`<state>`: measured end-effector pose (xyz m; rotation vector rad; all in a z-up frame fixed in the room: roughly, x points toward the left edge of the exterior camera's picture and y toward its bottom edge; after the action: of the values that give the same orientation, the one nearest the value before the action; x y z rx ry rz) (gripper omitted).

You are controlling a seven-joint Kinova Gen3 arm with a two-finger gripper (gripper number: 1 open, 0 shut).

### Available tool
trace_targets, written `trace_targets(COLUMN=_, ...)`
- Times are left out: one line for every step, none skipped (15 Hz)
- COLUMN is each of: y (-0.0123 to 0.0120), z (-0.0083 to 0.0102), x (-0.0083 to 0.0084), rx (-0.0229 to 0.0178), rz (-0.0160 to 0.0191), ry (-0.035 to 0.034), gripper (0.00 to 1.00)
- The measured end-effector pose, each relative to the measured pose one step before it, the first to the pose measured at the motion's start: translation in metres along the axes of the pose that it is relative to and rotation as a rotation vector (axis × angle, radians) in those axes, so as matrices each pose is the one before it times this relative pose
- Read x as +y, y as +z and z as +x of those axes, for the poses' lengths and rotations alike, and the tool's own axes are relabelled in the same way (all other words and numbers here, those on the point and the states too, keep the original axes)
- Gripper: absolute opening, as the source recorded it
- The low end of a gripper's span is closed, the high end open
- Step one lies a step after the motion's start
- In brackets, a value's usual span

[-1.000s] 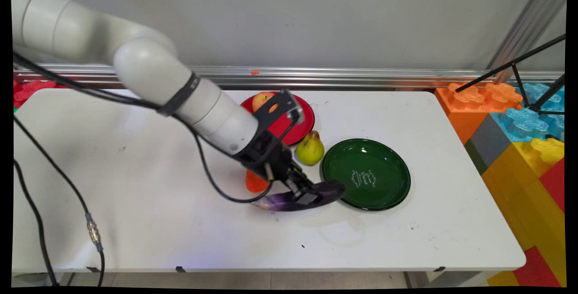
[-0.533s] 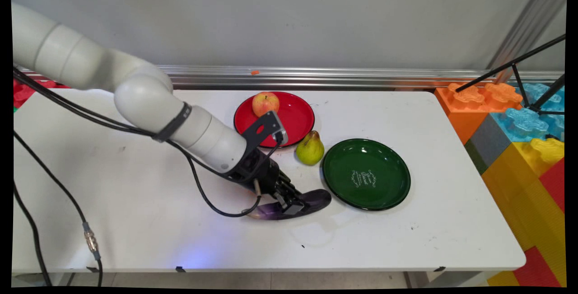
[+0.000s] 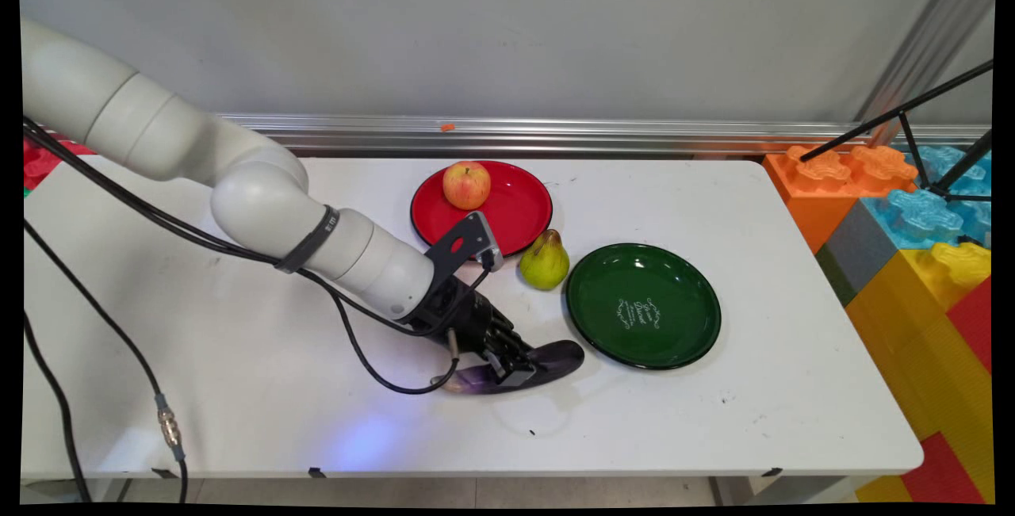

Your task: Place the picked object on the table

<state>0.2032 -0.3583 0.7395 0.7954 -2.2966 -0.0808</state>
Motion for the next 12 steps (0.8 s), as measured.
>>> trace_targets(y=0.00017, z=-0.00124, x=0.00042, rx=0.00384, rz=-0.00301, ry=0.00464, gripper=0.0)
trace_targets(y=-0.00012, z=-0.0011, x=0.00044, rx=0.00245, rz=-0.00234, ry=0.00339, gripper=0.0)
trace_targets(y=-0.00004, z=-0.00065, x=0.00023, rx=0.00139, rz=-0.00145, ry=0.00219, gripper=0.0)
trace_targets(y=-0.00016, z=-0.00105, x=0.00026, rx=0.00156, rz=-0.00174, ry=0.00302, gripper=0.0)
trace_targets(y=-0.00012, z=-0.00108, x=0.00032, rx=0.00167, rz=-0.00177, ry=0.00399, gripper=0.0)
trace_targets(y=-0.00003, z=-0.00084, x=0.00007, rx=0.00127, rz=-0.00111, ry=0.00379, gripper=0.0)
trace_targets(y=0.00005, z=-0.00061, x=-0.00004, rx=0.00032, rz=-0.00061, ry=0.00412, gripper=0.0)
trace_targets(y=-0.00001, z=-0.00034, x=-0.0001, rx=0.00035, rz=-0.00025, ry=0.0026, gripper=0.0)
trace_targets(y=0.00001, z=-0.00062, x=-0.00003, rx=-0.00023, rz=-0.00177, ry=0.00541, gripper=0.0)
trace_targets(y=0.00005, z=-0.00021, x=0.00039, rx=0.00055, rz=-0.00339, ry=0.00719, gripper=1.0)
trace_targets(y=0.00008, z=-0.00013, x=0.00042, rx=0.00001, rz=-0.00346, ry=0.00677, gripper=1.0)
trace_targets(y=0.00002, z=0.00007, x=0.00037, rx=0.00023, rz=-0.00268, ry=0.00384, gripper=1.0)
